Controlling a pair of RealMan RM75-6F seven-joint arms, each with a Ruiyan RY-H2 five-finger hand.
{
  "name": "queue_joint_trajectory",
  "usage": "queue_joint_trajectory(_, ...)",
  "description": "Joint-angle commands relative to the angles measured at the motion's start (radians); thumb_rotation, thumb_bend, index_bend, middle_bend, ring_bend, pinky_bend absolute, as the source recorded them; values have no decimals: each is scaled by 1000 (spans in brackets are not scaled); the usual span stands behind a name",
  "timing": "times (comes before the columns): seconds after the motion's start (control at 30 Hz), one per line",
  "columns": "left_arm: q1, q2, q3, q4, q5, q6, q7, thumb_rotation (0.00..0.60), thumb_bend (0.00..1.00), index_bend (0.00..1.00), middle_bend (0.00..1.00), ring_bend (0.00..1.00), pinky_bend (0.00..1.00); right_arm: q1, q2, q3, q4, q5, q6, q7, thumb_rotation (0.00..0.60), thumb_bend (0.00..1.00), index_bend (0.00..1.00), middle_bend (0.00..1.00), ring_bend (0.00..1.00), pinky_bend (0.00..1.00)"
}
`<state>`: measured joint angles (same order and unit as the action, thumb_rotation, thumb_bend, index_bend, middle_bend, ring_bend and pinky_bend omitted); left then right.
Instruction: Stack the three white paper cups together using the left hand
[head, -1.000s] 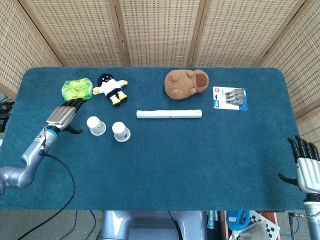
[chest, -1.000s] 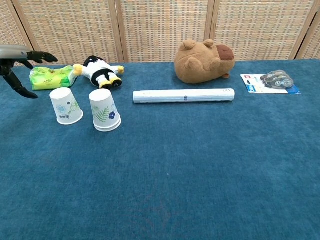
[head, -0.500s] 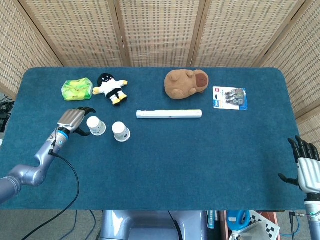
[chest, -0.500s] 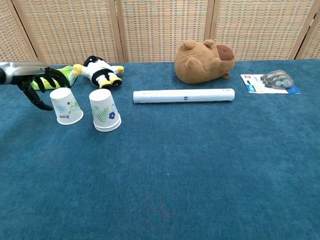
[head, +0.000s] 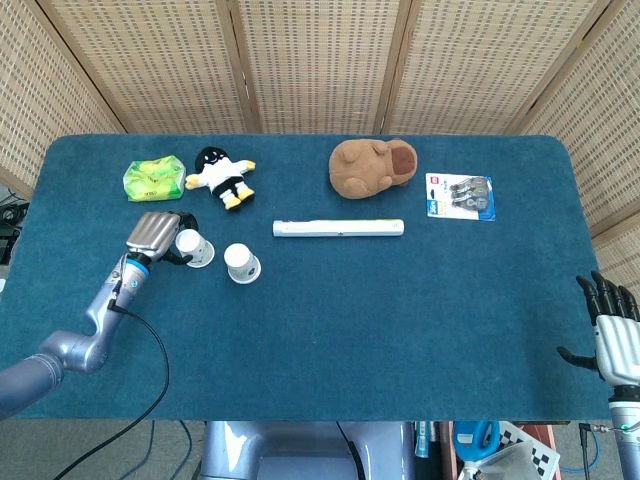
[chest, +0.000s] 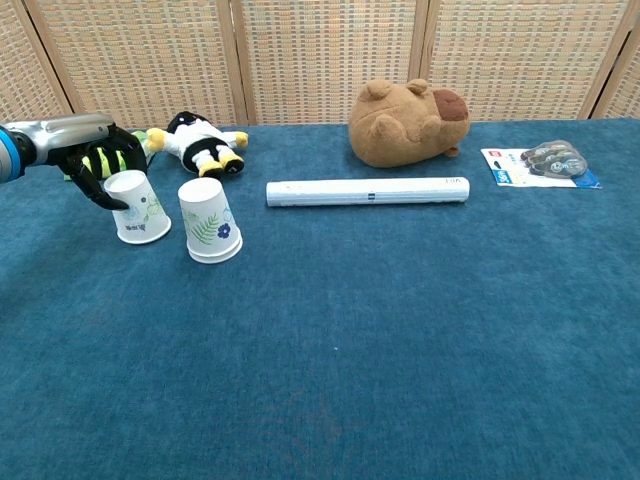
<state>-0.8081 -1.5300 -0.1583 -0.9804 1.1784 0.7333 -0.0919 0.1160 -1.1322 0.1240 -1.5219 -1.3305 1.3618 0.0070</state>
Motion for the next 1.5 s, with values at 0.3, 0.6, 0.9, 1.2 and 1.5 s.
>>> queue_joint_trajectory(0.3, 30, 158, -58, -184, 33, 93, -52, 600, 228, 430, 425, 392, 417, 0, -1, -2, -7, -3, 2, -7, 600, 0, 0, 0, 0, 0)
queue_joint_trajectory(0.6, 46, 404, -99, -456, 71, 90, -108, 600, 228, 430, 425, 392, 417, -1, 0, -2, -18, -6, 11, -19, 600, 0, 0, 0, 0, 0)
queue_joint_trajectory(0.9, 13, 382, -59, -506, 96, 23, -93, 600, 227, 430, 425, 392, 417, -3, 2, -3, -23, -10, 17, -22, 600, 0, 0, 0, 0, 0)
queue_joint_trajectory(1.2, -23, 287, -55, -431, 83, 13, -72, 600, 227, 430, 425, 391, 417, -5, 6, 2, -13, 2, 12, -4, 600, 0, 0, 0, 0, 0)
queue_joint_trajectory(1.5, -44, 261, -53, -417, 59, 4, -27, 600, 227, 430, 425, 392, 417, -6, 10, 3, -9, 4, 10, 5, 600, 0, 0, 0, 0, 0)
